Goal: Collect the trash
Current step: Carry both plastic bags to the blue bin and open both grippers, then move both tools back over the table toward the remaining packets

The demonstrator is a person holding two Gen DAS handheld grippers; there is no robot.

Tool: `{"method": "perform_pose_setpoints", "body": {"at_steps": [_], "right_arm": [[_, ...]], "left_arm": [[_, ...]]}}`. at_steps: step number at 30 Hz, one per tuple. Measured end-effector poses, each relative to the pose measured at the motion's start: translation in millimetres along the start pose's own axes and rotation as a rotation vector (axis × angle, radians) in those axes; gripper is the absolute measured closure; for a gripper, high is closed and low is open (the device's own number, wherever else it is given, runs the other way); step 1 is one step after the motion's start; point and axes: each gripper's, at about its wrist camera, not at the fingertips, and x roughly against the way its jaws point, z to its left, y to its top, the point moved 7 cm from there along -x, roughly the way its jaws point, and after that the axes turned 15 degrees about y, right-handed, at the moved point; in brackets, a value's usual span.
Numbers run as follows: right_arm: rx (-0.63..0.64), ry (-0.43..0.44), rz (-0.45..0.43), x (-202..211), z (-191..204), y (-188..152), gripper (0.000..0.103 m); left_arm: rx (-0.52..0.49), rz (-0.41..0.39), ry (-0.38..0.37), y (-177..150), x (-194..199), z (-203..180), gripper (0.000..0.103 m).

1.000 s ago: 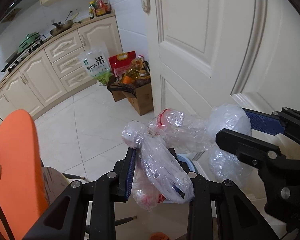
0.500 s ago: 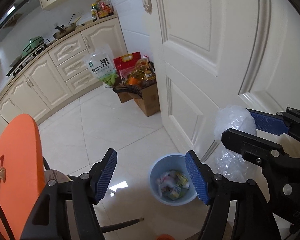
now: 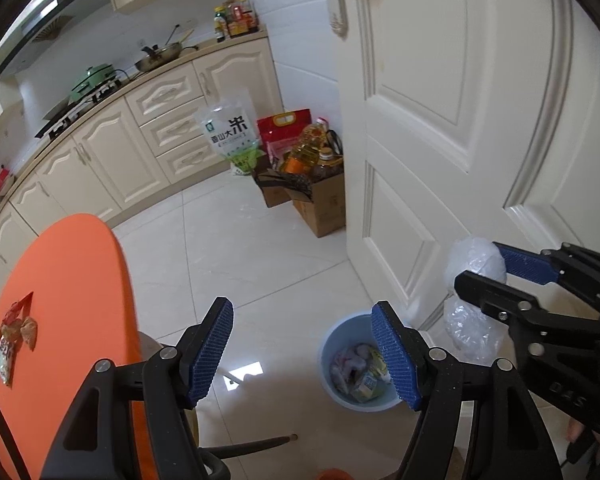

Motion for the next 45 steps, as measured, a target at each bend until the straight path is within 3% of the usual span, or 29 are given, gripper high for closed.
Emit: {"method": "perform_pose_setpoints", "body": {"at_steps": [2, 8, 12, 14, 16, 18, 22, 26, 31, 36, 45], "right_arm": [[-0.016, -0.016, 0.005, -6, -4, 0, 0.049], [-0.040, -0.009, 0.002, -5, -1, -3, 0.046], [-0.032, -0.006, -0.007, 5, 10, 0, 0.037], [-0.022, 0.010, -0.021, 13, 23, 4, 0.033], [0.005, 0.020, -0.034, 22, 41, 12, 0.020], [0.036, 0.029, -0.042, 28, 60, 19, 0.017], [0.099, 0.042, -0.060, 34, 107, 36, 0.007], [0.147, 0.090, -0.070, 32, 157, 49, 0.007], [0.223, 0.141, -0.050, 1, 230, 63, 0.000], [0.274, 0.216, 0.006, -49, 292, 64, 0.000], [0.304, 0.256, 0.117, -142, 343, 65, 0.000]], "left_arm": [[0.008, 0.001, 0.006, -1, 2, 2, 0.035], [0.018, -0.005, 0.009, -7, 13, 10, 0.035], [0.030, -0.017, 0.009, -8, 25, 18, 0.035], [0.039, -0.026, 0.009, -8, 33, 25, 0.035], [0.057, -0.043, 0.012, -11, 46, 37, 0.033], [0.073, -0.062, 0.016, -14, 58, 47, 0.027], [0.120, -0.102, 0.048, -25, 86, 83, 0.026], [0.177, -0.136, 0.089, -45, 113, 132, 0.020], [0.233, -0.157, 0.182, -83, 129, 197, 0.012], [0.324, -0.096, 0.230, -131, 121, 269, 0.012], [0.366, 0.006, 0.308, -170, 69, 365, 0.009]]}}
